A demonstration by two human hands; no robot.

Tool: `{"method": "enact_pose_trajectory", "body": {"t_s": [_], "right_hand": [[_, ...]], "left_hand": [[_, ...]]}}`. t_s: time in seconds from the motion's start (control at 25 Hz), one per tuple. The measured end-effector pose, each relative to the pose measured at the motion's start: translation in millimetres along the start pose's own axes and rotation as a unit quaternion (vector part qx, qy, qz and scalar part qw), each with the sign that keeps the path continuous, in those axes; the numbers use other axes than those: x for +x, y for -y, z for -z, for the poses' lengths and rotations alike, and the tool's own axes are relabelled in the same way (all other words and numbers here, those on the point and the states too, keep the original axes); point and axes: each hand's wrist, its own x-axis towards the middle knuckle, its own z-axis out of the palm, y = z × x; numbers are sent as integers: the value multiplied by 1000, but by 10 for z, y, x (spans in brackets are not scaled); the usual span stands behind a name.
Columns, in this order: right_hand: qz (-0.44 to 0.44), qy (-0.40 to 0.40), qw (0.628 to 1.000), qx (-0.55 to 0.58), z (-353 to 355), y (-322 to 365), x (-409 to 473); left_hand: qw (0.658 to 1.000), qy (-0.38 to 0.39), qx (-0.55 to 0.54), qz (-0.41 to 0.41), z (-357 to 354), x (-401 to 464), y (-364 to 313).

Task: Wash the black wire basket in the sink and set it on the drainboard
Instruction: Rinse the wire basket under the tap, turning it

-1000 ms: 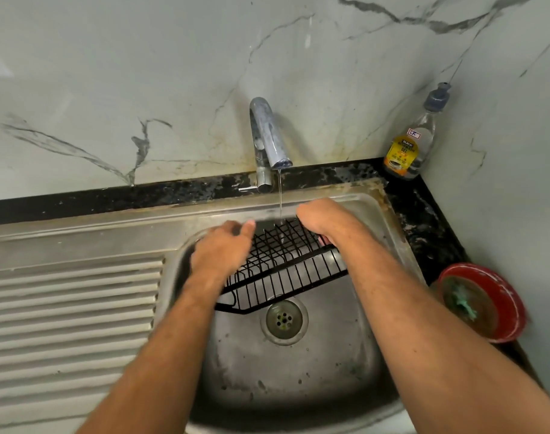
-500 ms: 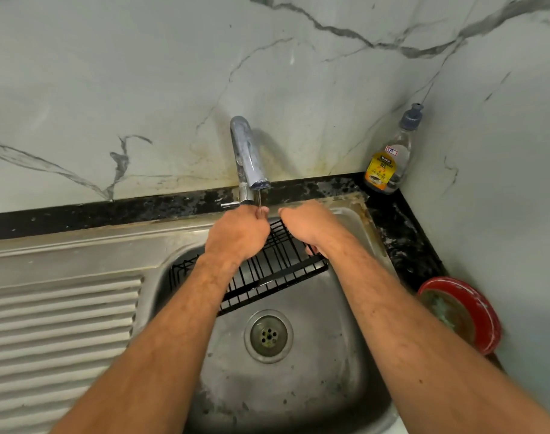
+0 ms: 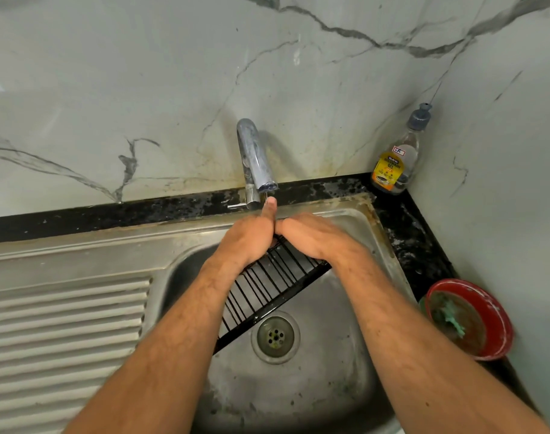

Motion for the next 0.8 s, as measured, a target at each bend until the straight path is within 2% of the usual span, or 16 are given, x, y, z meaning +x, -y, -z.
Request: {"method": "enact_pose_trajectory", "body": {"t_s": [0.08,0.24,0.32,0.44,0.56,0.68,0.72,0.76,0.8], "right_hand": [[65,36,997,34,7,-29,1],[140,66,961,228,-63,-111,97],[151,56,961,224,-97,-100,204],[108,42,981,156,-62,-40,278],[1,44,994,101,12,-24,321],[-63,32,996,61,37,-64,329],[-57,19,994,93,27,-117,330],[-42,10,984,172,7,-197,350],[-23,5,957,288,-28,-263,367]], "left_hand": [[1000,-4,-10,7,6,-16,-19],[998,-64,-18,20,20,-9,40],[992,-65,-96,49,90,18,123],[974,-37,-216,65,149,-5,268],[951,-41,-296,78,116,-24,376],[939,-59,-326,95,118,-14,501],[933,-64,-339,101,147,-30,527],[923,-70,-365,102,173,-7,592],[905,-75,-406,103,204,-29,626]]}}
